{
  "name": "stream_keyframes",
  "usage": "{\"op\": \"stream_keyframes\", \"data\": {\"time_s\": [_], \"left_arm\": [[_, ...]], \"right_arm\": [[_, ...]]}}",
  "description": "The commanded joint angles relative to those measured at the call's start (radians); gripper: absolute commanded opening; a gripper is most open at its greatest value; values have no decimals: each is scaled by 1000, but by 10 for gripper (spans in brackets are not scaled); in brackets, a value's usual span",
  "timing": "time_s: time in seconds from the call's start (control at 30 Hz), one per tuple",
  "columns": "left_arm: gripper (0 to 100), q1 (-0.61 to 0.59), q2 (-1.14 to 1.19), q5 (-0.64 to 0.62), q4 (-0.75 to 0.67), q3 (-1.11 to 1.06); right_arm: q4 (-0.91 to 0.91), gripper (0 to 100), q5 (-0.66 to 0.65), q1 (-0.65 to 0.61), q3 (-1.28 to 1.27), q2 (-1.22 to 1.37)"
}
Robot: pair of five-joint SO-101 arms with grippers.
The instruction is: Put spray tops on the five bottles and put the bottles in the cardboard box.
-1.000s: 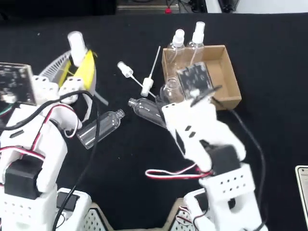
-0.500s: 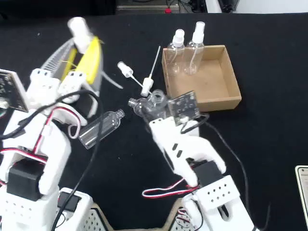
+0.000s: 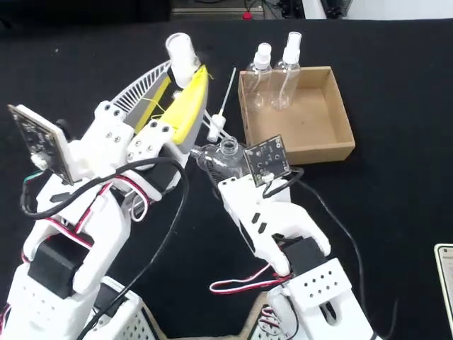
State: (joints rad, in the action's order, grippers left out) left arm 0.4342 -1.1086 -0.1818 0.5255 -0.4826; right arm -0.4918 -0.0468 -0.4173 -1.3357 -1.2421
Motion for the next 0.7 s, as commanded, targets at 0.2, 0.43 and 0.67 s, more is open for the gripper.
{"op": "stream_keyframes", "data": {"time_s": [0.2, 0.43, 0.67], "left_arm": [[56, 12, 170, 68, -25, 36], [59, 18, 193, 77, 8, 56], [59, 74, 195, 190, 25, 47]], "right_arm": [[23, 11, 0, -12, 5, -31], [28, 11, 0, -11, -8, -39], [26, 11, 0, -11, -8, -39]]}}
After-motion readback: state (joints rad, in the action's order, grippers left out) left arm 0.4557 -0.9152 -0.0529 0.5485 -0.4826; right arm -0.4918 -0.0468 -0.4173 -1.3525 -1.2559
